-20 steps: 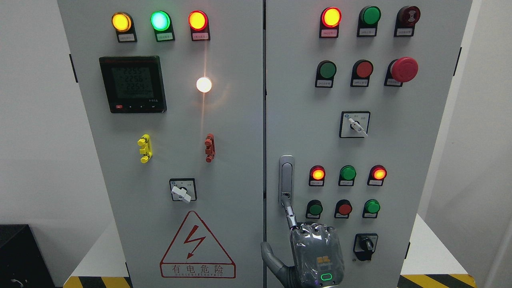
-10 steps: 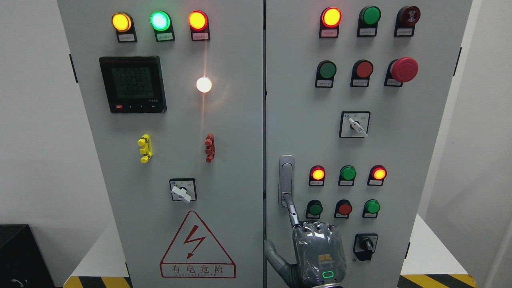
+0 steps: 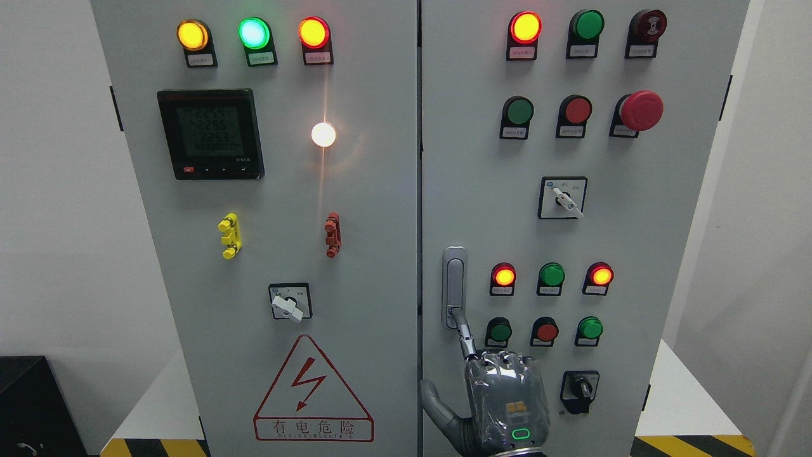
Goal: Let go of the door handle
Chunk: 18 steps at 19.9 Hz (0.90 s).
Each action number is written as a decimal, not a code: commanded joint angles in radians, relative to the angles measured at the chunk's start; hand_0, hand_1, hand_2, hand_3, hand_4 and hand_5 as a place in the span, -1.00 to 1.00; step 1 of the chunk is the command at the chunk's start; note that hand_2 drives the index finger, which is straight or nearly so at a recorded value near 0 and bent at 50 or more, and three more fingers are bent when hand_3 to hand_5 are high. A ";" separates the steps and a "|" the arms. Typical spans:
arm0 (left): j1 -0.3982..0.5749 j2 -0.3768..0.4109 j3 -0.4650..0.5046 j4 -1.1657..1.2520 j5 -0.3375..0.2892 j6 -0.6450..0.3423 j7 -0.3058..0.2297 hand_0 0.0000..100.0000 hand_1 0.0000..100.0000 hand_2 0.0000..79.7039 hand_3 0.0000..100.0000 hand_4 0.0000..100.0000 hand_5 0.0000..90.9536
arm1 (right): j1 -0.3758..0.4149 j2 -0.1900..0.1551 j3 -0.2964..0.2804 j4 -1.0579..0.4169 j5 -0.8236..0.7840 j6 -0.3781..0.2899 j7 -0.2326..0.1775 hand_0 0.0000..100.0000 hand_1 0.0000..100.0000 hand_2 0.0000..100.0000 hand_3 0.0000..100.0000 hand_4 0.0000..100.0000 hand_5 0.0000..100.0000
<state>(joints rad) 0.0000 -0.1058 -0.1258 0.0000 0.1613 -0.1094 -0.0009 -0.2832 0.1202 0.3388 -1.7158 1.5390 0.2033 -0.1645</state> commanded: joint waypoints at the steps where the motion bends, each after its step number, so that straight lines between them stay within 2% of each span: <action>1: -0.026 0.000 0.000 0.029 0.001 0.000 0.001 -0.76 0.11 -1.00 -1.00 -1.00 -1.00 | -0.004 -0.001 -0.004 0.007 0.000 -0.001 0.000 -0.39 -0.56 -1.00 1.00 1.00 1.00; 18: -0.026 0.000 0.000 0.029 0.000 0.000 -0.001 -0.76 0.11 -1.00 -1.00 -1.00 -1.00 | -0.004 0.006 -0.004 0.024 0.000 0.001 0.013 -0.38 -0.56 -1.00 1.00 1.00 1.00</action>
<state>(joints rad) 0.0000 -0.1058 -0.1258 0.0000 0.1612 -0.1094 -0.0008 -0.2868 0.1221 0.3386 -1.7012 1.5379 0.2033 -0.1555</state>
